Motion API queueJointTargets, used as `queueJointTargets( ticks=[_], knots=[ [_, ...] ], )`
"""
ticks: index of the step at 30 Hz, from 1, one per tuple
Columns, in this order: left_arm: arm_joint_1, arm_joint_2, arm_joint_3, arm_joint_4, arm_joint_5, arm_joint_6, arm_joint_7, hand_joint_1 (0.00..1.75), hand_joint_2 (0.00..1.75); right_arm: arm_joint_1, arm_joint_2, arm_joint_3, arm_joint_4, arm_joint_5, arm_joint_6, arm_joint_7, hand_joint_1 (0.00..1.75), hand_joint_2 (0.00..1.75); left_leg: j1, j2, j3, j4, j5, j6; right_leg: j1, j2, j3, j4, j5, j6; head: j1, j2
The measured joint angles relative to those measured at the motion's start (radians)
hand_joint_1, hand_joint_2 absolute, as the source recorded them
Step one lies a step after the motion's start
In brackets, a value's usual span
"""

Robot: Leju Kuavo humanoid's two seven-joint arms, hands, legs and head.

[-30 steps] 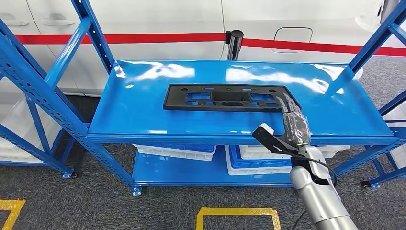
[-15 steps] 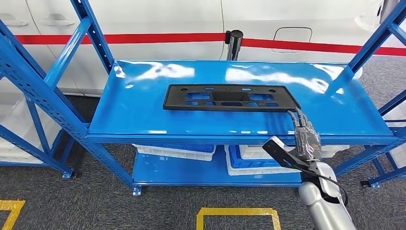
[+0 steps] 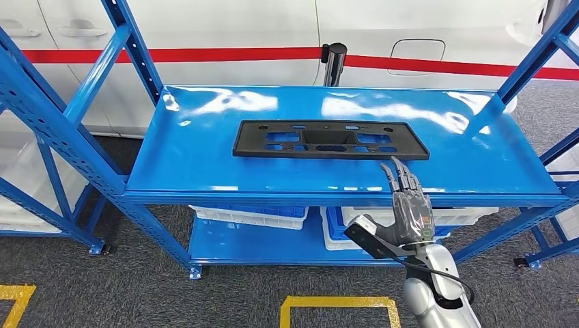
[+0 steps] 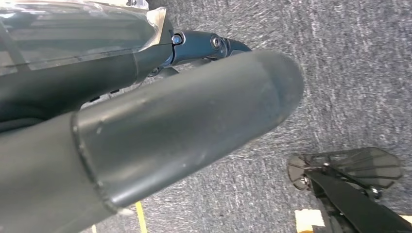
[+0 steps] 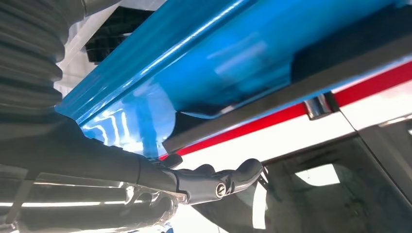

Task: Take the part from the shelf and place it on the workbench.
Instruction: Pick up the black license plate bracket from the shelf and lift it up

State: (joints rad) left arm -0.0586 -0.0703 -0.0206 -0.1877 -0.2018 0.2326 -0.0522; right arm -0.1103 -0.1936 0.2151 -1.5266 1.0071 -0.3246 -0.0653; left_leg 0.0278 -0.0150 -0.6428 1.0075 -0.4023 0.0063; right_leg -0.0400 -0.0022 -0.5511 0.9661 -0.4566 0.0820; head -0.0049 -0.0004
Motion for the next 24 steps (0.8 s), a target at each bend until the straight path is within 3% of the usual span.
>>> queueJointTargets(
  ticks=[8, 24],
  knots=[
    [0.009, -0.014, 0.000, 0.001, 0.001, -0.008, 0.071, 0.00, 0.00, -0.027, 0.045, 0.086, -0.035, 0.098, 0.003, 0.011, 0.00, 1.75, 0.000, 0.000, 0.000, 0.000, 0.000, 0.000, 0.000, 0.000, 0.002, 0.000, 0.000, 0.000, 0.000, 0.000],
    [0.010, -0.033, -0.004, 0.001, -0.010, -0.010, 0.092, 0.00, 0.00, -0.189, 0.195, 0.234, 0.092, 0.178, 0.023, 0.088, 0.00, 1.75, 0.000, 0.000, 0.003, 0.000, 0.000, -0.001, 0.000, 0.000, 0.005, 0.000, -0.002, 0.001, 0.000, 0.000]
  ],
)
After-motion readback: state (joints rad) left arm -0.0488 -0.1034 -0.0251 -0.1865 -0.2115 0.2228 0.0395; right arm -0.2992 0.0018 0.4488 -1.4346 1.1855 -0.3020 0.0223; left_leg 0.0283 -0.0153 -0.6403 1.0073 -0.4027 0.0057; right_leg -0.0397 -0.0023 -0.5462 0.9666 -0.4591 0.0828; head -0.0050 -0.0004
